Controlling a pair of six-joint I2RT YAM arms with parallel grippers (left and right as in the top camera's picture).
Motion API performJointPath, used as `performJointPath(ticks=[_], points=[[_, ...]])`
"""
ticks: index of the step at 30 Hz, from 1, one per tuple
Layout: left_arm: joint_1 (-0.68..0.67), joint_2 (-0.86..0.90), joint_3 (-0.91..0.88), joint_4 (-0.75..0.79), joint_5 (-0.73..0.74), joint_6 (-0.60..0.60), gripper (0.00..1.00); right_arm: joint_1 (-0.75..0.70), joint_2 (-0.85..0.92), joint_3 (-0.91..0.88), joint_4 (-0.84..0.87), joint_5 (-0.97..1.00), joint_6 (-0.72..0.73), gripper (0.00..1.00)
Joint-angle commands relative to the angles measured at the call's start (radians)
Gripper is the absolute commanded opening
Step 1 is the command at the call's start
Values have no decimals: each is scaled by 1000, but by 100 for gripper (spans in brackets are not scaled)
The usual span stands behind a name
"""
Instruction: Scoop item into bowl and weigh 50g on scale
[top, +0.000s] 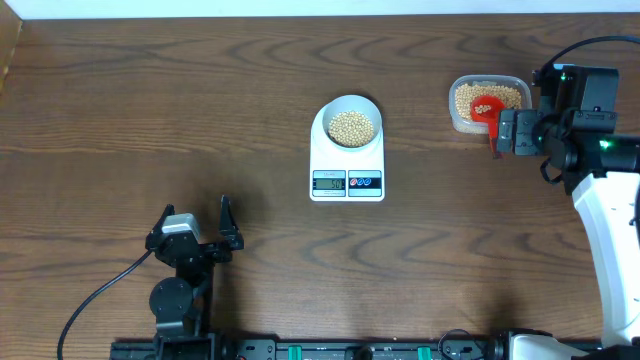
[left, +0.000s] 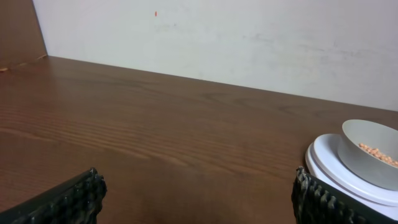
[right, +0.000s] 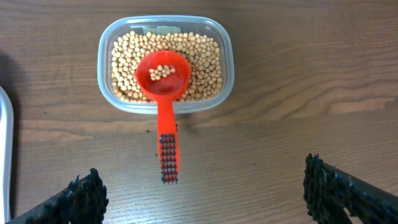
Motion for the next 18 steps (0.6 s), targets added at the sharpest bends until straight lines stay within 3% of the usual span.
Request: performJointPath(ticks=[1, 7, 18], points=[[2, -4, -7, -50, -13, 9, 98, 6, -53, -9, 30, -13, -15, 99], [2, -4, -7, -50, -13, 9, 98, 6, -136, -150, 253, -65, -15, 99], [2, -4, -7, -50, -13, 9, 98, 6, -346, -652, 895, -185, -11, 99]])
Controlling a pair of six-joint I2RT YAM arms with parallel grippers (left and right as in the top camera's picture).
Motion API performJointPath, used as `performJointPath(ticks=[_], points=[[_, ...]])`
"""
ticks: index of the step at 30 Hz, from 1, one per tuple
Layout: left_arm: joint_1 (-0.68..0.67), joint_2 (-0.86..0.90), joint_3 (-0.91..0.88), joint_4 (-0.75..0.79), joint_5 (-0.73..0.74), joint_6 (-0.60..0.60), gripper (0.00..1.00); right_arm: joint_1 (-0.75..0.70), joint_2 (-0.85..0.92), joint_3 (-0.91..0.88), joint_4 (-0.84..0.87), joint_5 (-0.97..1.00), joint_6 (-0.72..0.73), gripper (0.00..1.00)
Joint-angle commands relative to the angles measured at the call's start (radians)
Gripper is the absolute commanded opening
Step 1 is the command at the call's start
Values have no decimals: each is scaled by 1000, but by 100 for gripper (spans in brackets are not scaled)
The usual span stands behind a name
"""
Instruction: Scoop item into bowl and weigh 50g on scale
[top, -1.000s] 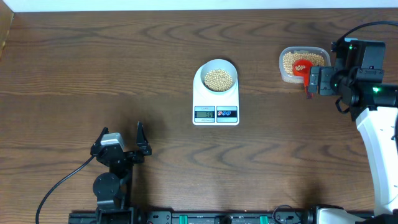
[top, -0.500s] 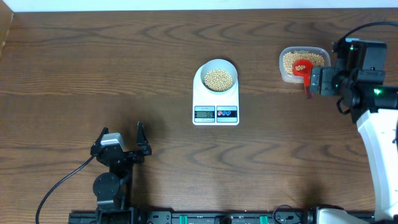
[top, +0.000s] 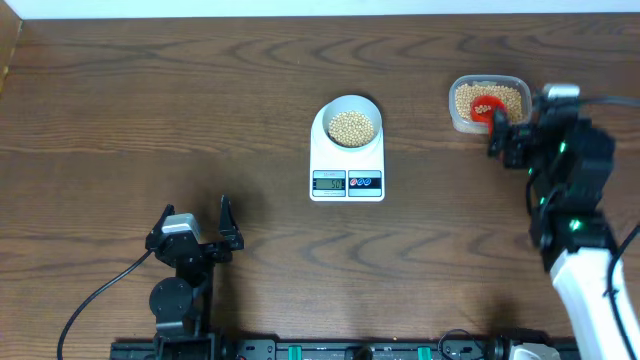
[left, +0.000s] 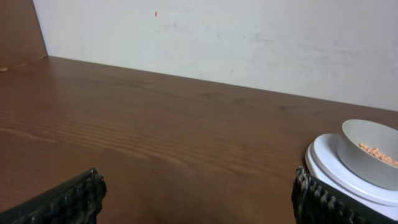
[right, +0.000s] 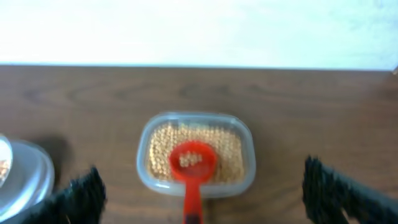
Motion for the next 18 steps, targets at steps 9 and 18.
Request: performJointPath(ticks=[9, 18], points=[[2, -5, -9, -48, -13, 9, 98, 7, -224, -409, 349, -60, -2, 99], [2, -5, -9, -48, -13, 9, 98, 7, -480, -651, 452, -59, -2, 99]])
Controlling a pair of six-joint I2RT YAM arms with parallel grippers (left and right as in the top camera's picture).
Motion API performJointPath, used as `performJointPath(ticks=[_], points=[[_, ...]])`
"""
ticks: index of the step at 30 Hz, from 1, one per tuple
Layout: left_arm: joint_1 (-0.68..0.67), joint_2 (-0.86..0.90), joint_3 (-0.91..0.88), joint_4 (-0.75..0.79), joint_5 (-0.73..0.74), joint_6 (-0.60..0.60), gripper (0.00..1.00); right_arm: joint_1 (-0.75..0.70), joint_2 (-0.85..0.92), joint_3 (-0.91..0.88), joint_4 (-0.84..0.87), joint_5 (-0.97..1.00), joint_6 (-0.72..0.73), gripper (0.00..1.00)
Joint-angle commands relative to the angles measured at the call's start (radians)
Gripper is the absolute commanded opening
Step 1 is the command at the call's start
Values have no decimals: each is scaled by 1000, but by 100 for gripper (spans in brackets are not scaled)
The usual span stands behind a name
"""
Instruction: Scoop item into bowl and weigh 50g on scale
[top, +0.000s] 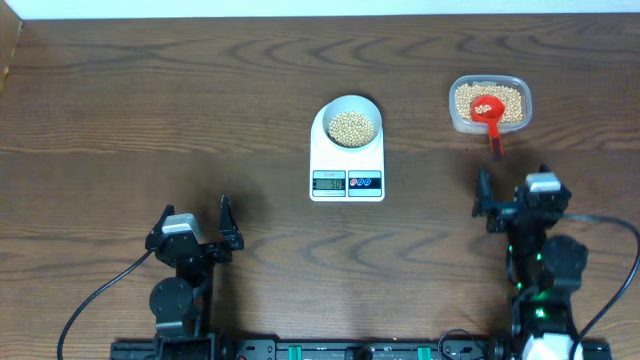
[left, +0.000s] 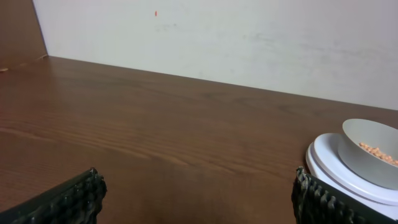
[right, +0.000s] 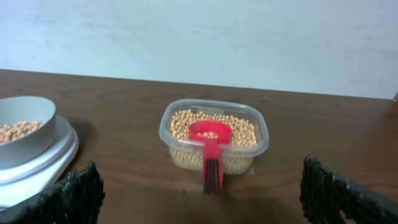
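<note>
A grey bowl (top: 352, 122) of soybeans stands on the white scale (top: 347, 182) at the table's middle; it also shows as the bowl (right: 22, 129) at left in the right wrist view and the bowl (left: 371, 153) at right in the left wrist view. A clear tub (top: 489, 103) of soybeans sits at the back right, with a red scoop (top: 490, 115) resting in it, handle pointing toward the front. The scoop (right: 211, 149) holds a few beans. My right gripper (top: 512, 200) is open near the front right, well short of the tub (right: 214, 135). My left gripper (top: 194, 222) is open at the front left.
The scale's display (top: 329, 181) faces the front edge. A white wall (right: 199, 37) runs behind the table. Bare wood (top: 150, 90) lies between the left arm and the scale.
My right arm has drawn back from beside the tub to the front right of the table, gripper open and empty. The scoop stays in the tub. The left arm has not moved.
First my right gripper hung open right over the scoop's handle at the tub, the scoop lying in the beans. Then it was pulled back a little and tilted up. Now it rests low at the front right. Bowl, scale and left arm stayed put.
</note>
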Motion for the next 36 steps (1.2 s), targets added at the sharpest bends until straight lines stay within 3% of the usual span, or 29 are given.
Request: performJointPath(ticks=[1, 27, 36], points=[[2, -5, -10, -47, -13, 6, 98, 7, -102, -68, -5, -2, -2, 99], [2, -5, -10, -47, -13, 6, 98, 4, -605, -66, -603, 55, -25, 99], [2, -5, -10, -47, -13, 6, 98, 3, -687, -66, -608, 90, -24, 99]])
